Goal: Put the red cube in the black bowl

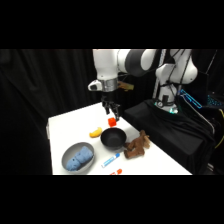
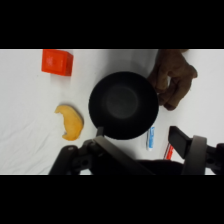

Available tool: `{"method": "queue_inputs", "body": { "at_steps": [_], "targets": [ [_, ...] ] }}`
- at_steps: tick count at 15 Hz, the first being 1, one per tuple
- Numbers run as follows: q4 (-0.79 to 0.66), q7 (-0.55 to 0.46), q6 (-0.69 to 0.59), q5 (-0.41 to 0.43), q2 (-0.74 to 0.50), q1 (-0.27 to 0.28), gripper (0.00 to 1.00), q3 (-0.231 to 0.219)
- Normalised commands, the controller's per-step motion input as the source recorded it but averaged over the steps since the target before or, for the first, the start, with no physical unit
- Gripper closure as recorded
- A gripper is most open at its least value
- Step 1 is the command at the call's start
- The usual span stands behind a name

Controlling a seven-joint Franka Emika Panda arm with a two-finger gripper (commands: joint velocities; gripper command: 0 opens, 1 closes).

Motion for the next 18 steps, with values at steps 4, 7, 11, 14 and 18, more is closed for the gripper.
{"method": "queue_inputs", "body": {
  "at_steps": [4, 7, 11, 14, 18],
  "targets": [
    [-0.02, -0.02, 0.01, -0.017, -0.03, -0.031, 0.00, 0.005],
    [-0.11, -0.11, 0.06, -0.041, -0.15, -0.087, 0.00, -0.047],
    [-0.18, -0.19, 0.09, -0.030, -0.22, -0.126, 0.00, -0.086],
    [-0.22, -0.30, 0.16, 0.000, -0.22, -0.125, 0.00, -0.087],
    [-0.22, -0.39, 0.22, 0.019, -0.18, -0.120, 0.00, -0.084]
  ]
}}
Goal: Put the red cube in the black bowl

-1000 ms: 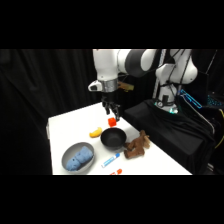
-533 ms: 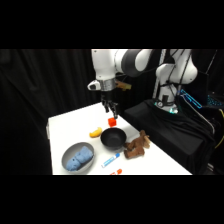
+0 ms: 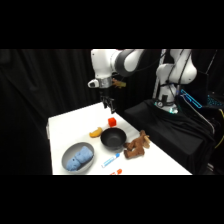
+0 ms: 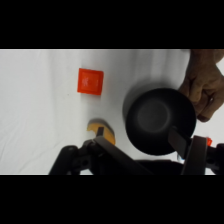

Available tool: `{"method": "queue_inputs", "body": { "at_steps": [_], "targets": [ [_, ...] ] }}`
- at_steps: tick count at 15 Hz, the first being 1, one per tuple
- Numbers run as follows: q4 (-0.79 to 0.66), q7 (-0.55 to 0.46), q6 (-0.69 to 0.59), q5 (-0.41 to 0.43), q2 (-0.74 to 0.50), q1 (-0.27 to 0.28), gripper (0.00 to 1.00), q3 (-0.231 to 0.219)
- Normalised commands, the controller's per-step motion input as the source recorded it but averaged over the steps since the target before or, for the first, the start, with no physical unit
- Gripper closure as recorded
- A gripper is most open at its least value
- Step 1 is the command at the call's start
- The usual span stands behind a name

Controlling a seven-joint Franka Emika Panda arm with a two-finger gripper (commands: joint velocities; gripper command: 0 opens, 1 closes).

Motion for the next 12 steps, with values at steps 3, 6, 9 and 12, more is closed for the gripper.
{"method": "queue_inputs", "body": {
  "at_steps": [3, 6, 9, 12],
  "targets": [
    [-0.19, -0.36, 0.26, 0.023, -0.13, -0.108, 0.00, -0.073],
    [-0.19, -0.26, 0.29, 0.008, -0.11, -0.091, 0.00, -0.059],
    [-0.21, -0.21, 0.33, 0.066, -0.09, -0.074, 0.00, -0.047],
    [-0.23, -0.22, 0.35, 0.133, -0.07, -0.075, 0.00, -0.046]
  ]
}}
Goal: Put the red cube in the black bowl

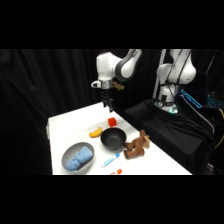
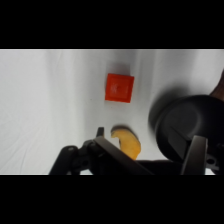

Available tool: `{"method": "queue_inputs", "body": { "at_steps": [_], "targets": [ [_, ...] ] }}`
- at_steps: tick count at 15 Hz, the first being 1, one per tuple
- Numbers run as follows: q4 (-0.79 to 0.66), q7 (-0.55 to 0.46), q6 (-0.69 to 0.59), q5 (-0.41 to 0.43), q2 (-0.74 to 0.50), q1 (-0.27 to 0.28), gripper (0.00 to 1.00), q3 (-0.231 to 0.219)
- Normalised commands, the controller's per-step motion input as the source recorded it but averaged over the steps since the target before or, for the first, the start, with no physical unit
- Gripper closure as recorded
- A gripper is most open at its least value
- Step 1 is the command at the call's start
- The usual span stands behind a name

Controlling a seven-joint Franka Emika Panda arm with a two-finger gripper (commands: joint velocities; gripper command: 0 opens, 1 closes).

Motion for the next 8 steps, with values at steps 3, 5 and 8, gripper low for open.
{"method": "queue_inputs", "body": {
  "at_steps": [3, 5, 8],
  "targets": [
    [-0.20, -0.22, 0.35, 0.163, -0.01, -0.072, 0.00, -0.037],
    [-0.15, -0.20, 0.37, 0.141, 0.07, -0.064, 0.00, -0.023],
    [-0.07, -0.18, 0.38, 0.130, 0.15, -0.063, 0.00, 0.002]
  ]
}}
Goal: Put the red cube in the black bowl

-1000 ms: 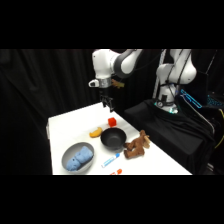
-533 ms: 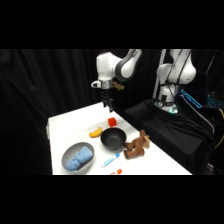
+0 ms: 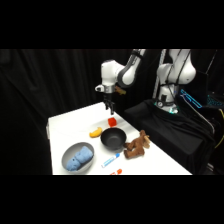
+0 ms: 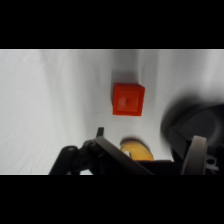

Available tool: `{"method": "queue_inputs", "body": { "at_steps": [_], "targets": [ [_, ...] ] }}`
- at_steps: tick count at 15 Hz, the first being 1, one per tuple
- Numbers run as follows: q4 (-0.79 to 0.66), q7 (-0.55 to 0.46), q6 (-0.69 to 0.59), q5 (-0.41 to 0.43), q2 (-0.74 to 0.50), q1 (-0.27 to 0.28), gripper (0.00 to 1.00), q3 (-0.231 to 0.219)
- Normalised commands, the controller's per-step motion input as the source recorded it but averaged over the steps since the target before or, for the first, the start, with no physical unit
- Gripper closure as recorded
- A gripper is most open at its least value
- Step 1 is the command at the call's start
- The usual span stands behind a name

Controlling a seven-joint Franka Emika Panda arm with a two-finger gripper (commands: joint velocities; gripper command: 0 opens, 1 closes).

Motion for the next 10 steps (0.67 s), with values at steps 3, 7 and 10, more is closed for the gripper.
{"method": "queue_inputs", "body": {
  "at_steps": [3, 7, 10],
  "targets": [
    [-0.02, -0.23, 0.29, 0.200, 0.17, -0.092, 0.00, 0.057],
    [-0.02, -0.22, 0.26, 0.174, 0.13, -0.132, 0.00, 0.108],
    [0.00, -0.24, 0.24, 0.181, 0.15, -0.180, 0.00, 0.151]
  ]
}}
